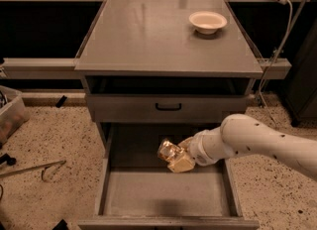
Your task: Pick orange can from middle drawer and place on counter
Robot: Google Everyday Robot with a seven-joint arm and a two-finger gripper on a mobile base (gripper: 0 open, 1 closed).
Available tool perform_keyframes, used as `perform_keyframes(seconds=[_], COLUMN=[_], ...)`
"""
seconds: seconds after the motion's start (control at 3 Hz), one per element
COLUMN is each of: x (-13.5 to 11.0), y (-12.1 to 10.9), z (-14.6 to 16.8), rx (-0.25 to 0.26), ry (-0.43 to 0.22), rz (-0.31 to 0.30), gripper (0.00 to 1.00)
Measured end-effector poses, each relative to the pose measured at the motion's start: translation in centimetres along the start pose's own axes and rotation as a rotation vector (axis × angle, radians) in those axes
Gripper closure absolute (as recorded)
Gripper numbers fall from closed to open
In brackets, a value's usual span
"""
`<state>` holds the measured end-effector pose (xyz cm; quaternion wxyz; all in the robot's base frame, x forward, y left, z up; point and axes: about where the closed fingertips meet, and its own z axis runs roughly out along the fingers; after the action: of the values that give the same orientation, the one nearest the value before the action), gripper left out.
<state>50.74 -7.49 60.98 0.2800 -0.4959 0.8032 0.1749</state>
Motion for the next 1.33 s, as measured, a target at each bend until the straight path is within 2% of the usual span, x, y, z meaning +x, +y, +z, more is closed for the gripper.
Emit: perform_keyframes(seconds=[0.33, 0.67, 1.0, 1.33], x=[-4.6, -12.1, -20.1, -20.1], y=[-0.6, -0.4, 0.2, 0.2], z=[-3.5, -10.1, -17.3, -17.3], rx=[0.024, 0.038, 0.034, 0.034], ry=[-0.033, -0.099, -0.137, -0.137], rz=[-0.086, -0.205, -0.317, -0.318], gripper=[1.0, 1.0, 1.0, 1.0])
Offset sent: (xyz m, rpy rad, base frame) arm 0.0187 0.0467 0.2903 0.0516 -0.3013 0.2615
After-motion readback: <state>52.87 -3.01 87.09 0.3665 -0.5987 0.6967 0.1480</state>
